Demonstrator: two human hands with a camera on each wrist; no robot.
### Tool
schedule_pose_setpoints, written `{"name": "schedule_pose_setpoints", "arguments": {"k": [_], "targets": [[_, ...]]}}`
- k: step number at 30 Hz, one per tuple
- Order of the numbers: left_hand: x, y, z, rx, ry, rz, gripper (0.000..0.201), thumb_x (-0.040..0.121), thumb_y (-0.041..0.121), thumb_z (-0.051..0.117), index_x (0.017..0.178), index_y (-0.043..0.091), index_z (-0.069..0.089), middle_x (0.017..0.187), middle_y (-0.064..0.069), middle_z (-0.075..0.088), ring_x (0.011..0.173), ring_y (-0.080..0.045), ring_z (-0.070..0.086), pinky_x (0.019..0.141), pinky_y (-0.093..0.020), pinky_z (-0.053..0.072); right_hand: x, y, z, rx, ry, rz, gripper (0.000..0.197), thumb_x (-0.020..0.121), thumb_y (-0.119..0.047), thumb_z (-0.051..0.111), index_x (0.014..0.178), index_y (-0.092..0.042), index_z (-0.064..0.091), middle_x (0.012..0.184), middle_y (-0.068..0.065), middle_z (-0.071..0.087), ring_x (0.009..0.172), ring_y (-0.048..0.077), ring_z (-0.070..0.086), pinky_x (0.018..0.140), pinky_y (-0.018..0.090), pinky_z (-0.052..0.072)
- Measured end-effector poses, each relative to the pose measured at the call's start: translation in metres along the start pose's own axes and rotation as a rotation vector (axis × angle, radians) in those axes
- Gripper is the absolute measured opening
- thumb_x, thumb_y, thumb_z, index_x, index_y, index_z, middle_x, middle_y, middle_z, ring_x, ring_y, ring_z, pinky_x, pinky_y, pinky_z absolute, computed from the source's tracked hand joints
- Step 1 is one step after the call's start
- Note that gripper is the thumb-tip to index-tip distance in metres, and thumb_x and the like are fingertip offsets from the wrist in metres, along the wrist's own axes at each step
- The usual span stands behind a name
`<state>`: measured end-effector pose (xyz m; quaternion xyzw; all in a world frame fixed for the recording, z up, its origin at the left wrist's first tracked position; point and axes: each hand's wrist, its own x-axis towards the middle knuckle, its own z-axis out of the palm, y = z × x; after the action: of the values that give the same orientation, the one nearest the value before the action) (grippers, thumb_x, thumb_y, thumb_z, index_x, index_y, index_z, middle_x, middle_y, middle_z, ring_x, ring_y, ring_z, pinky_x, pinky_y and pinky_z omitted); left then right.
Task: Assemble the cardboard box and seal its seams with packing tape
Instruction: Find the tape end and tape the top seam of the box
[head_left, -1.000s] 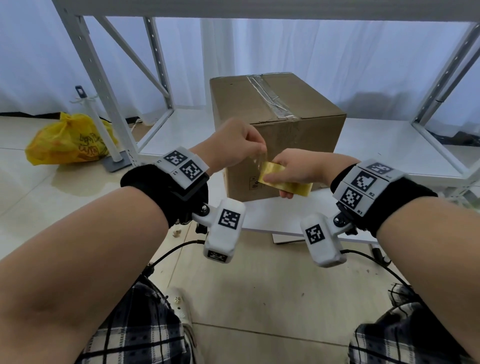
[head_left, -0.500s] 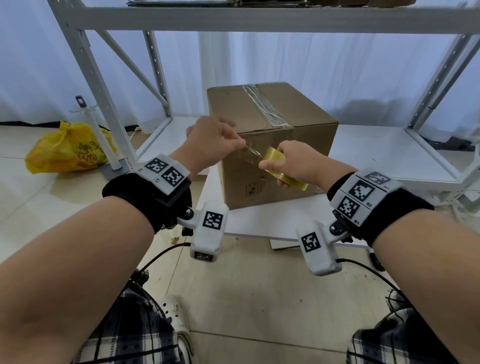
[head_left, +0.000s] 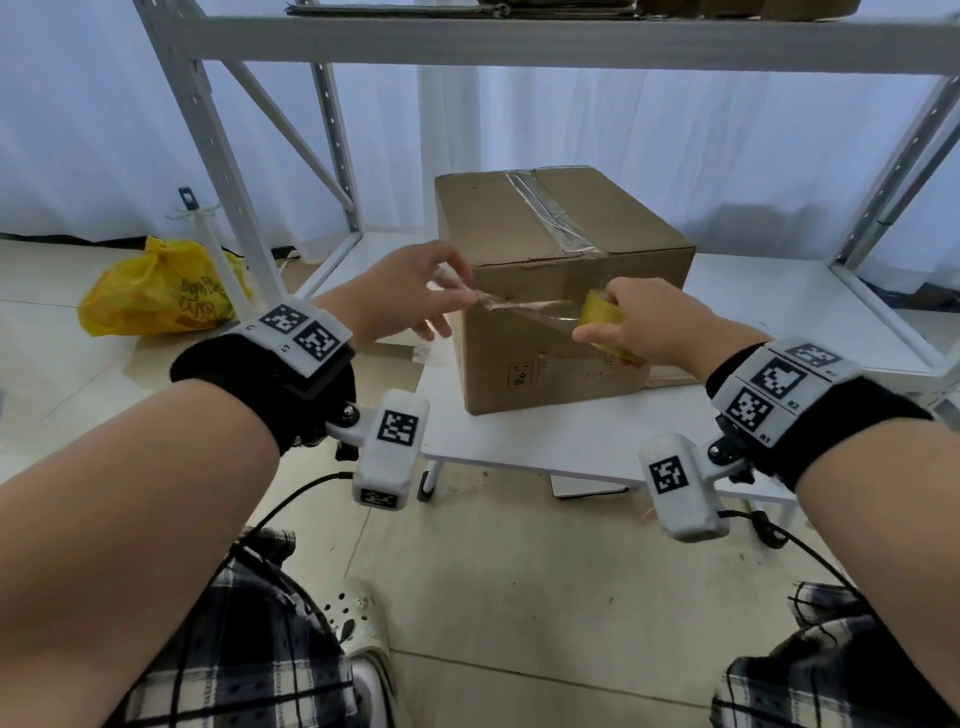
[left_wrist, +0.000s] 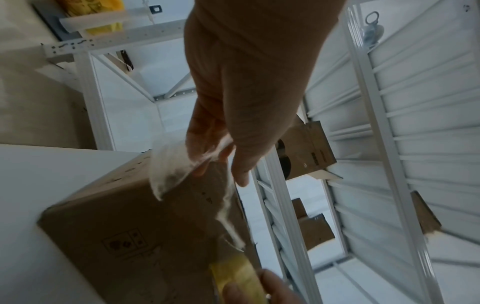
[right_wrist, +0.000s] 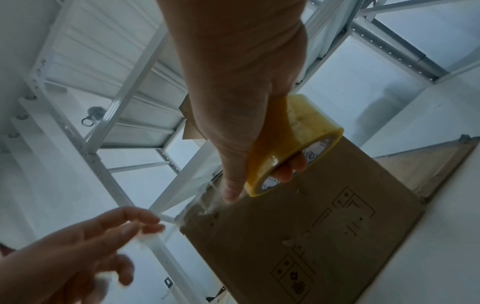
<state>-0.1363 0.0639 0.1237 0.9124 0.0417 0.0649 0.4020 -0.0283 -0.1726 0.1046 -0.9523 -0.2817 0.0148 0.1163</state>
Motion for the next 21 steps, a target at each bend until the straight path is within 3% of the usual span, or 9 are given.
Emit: {"name": "schedule_pose_setpoints", "arguments": {"k": [2, 4, 7, 9, 11, 13, 17, 19, 21], "targets": [[-0.002, 0.006, 0.005, 0.133, 0.015, 0.026, 0.026, 0.091, 0.036, 0.058, 0.106, 0.014, 0.057, 0.115, -0.003, 0.055, 0.072, -0.015, 0.069, 0.055, -0.021, 0.055, -0.002, -0.004, 0.0, -0.059, 0.001, -0.035, 0.05, 0.084, -0.059, 0.059, 0.108, -0.016, 0.05, 0.094, 0.0, 0.055, 0.083, 0.021, 0.054, 0.074, 0.036, 0.047], [-0.001, 0.013, 0.008, 0.307, 0.059, 0.068, 0.032, 0.092, 0.047, 0.052, 0.104, 0.019, 0.061, 0.118, -0.002, 0.048, 0.084, -0.013, 0.065, 0.068, -0.024, 0.051, -0.004, -0.011, -0.001, -0.121, 0.002, -0.07, 0.052, 0.084, -0.059, 0.059, 0.113, -0.017, 0.05, 0.095, 0.0, 0.054, 0.085, 0.021, 0.053, 0.073, 0.035, 0.044], [-0.002, 0.026, 0.012, 0.484, 0.174, 0.138, 0.04, 0.095, 0.053, 0.04, 0.109, 0.024, 0.063, 0.098, 0.006, 0.065, 0.093, -0.011, 0.058, 0.094, -0.033, 0.034, -0.009, -0.02, -0.009, -0.203, 0.018, -0.125, 0.048, 0.085, -0.059, 0.058, 0.111, -0.02, 0.048, 0.092, -0.002, 0.051, 0.084, 0.02, 0.05, 0.07, 0.033, 0.039], [0.001, 0.031, 0.01, 0.384, 0.295, 0.151, 0.032, 0.097, 0.045, 0.043, 0.111, 0.023, 0.061, 0.093, 0.007, 0.068, 0.09, -0.01, 0.06, 0.092, -0.031, 0.039, -0.012, -0.024, -0.016, -0.233, 0.028, -0.144, 0.042, 0.086, -0.058, 0.058, 0.103, -0.023, 0.043, 0.087, -0.004, 0.048, 0.082, 0.019, 0.048, 0.069, 0.033, 0.037], [0.006, 0.029, 0.005, 0.293, 0.357, 0.149, 0.023, 0.096, 0.026, 0.052, 0.117, 0.017, 0.057, 0.108, 0.001, 0.064, 0.095, -0.013, 0.059, 0.084, -0.024, 0.04, -0.015, -0.025, -0.022, -0.24, 0.037, -0.159, 0.038, 0.086, -0.056, 0.058, 0.095, -0.024, 0.04, 0.079, -0.007, 0.045, 0.08, 0.019, 0.048, 0.068, 0.031, 0.035], [0.008, 0.025, -0.002, 0.341, 0.353, 0.142, 0.026, 0.091, 0.016, 0.058, 0.117, 0.016, 0.057, 0.117, -0.003, 0.059, 0.104, -0.017, 0.056, 0.087, -0.025, 0.041, -0.016, -0.021, -0.029, -0.235, 0.047, -0.159, 0.034, 0.087, -0.053, 0.059, 0.089, -0.023, 0.043, 0.076, -0.009, 0.045, 0.078, 0.018, 0.049, 0.066, 0.03, 0.034], [0.005, 0.019, -0.015, 0.576, 0.358, 0.002, 0.025, 0.087, 0.04, 0.062, 0.108, 0.028, 0.062, 0.124, 0.001, 0.055, 0.118, -0.025, 0.048, 0.096, -0.047, 0.034, -0.018, -0.009, -0.042, -0.285, 0.083, -0.12, 0.03, 0.088, -0.048, 0.059, 0.093, -0.021, 0.046, 0.089, -0.004, 0.053, 0.082, 0.018, 0.049, 0.067, 0.03, 0.035], [0.001, 0.024, -0.015, 0.624, 0.341, -0.011, 0.028, 0.087, 0.046, 0.06, 0.108, 0.028, 0.064, 0.13, -0.001, 0.051, 0.124, -0.027, 0.041, 0.099, -0.047, 0.031, -0.019, -0.011, -0.046, -0.312, 0.088, -0.128, 0.03, 0.088, -0.047, 0.06, 0.091, -0.021, 0.046, 0.092, -0.004, 0.054, 0.083, 0.018, 0.048, 0.066, 0.029, 0.033], [-0.003, 0.036, -0.009, 0.552, 0.325, 0.102, 0.027, 0.092, 0.039, 0.056, 0.11, 0.022, 0.064, 0.13, -0.004, 0.05, 0.123, -0.025, 0.042, 0.102, -0.042, 0.032, -0.02, -0.022, -0.049, -0.344, 0.074, -0.152, 0.032, 0.087, -0.049, 0.06, 0.092, -0.022, 0.044, 0.091, -0.004, 0.051, 0.082, 0.018, 0.047, 0.066, 0.029, 0.032]]}}
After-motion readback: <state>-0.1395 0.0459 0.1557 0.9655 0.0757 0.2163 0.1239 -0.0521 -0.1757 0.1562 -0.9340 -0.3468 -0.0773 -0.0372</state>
